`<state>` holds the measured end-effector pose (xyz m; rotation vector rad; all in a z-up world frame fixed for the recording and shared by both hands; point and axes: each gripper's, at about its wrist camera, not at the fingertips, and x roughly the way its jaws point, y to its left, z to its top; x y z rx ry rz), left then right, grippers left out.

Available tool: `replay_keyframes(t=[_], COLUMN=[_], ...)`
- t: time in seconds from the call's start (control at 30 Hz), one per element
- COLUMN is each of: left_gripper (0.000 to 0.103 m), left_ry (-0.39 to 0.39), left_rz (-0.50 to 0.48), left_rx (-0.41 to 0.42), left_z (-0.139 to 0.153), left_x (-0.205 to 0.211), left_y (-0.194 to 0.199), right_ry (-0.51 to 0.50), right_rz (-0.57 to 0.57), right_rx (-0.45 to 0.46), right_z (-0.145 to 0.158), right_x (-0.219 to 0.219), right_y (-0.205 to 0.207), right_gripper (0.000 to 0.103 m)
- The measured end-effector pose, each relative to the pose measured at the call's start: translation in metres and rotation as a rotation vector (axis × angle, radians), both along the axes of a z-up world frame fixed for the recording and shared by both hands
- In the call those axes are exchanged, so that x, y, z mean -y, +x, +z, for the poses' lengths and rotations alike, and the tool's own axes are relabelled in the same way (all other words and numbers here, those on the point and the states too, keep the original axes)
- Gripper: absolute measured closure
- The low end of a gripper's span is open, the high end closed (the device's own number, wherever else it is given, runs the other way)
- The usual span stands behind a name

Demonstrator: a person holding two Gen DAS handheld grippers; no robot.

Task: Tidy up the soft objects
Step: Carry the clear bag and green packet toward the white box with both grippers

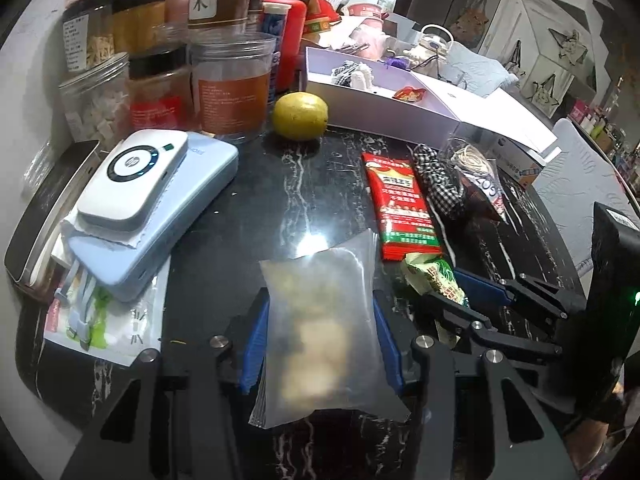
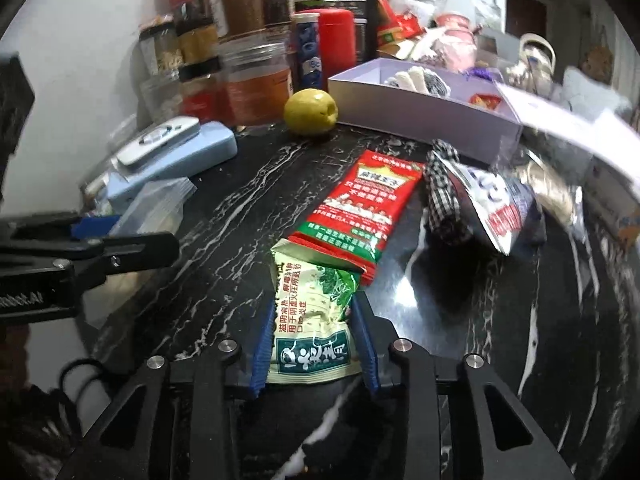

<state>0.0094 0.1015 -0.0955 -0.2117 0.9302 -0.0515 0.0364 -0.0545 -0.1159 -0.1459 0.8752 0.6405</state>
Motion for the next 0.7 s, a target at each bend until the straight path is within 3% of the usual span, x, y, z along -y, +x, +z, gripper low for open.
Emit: replay_keyframes(t=[0.37,0.7], left_gripper=[0.055,0.055], left_ry=[-0.017,-0.020], left_rz=[-0.069,-0.158], left_rx=[-0.006,0.053], left_z=[0.001,0.025], left_x=[0.029,0.058], left_y=[0.004,0.014], right_ry=[0.118,0.181], right_rz=[-0.076,-0.066], right_rx=[-0.060,-0.036], right_z=[0.014,0.038], right_x=[0.049,0.073], right_y=[-0.007,-0.011], right_gripper=[0.067,0.067])
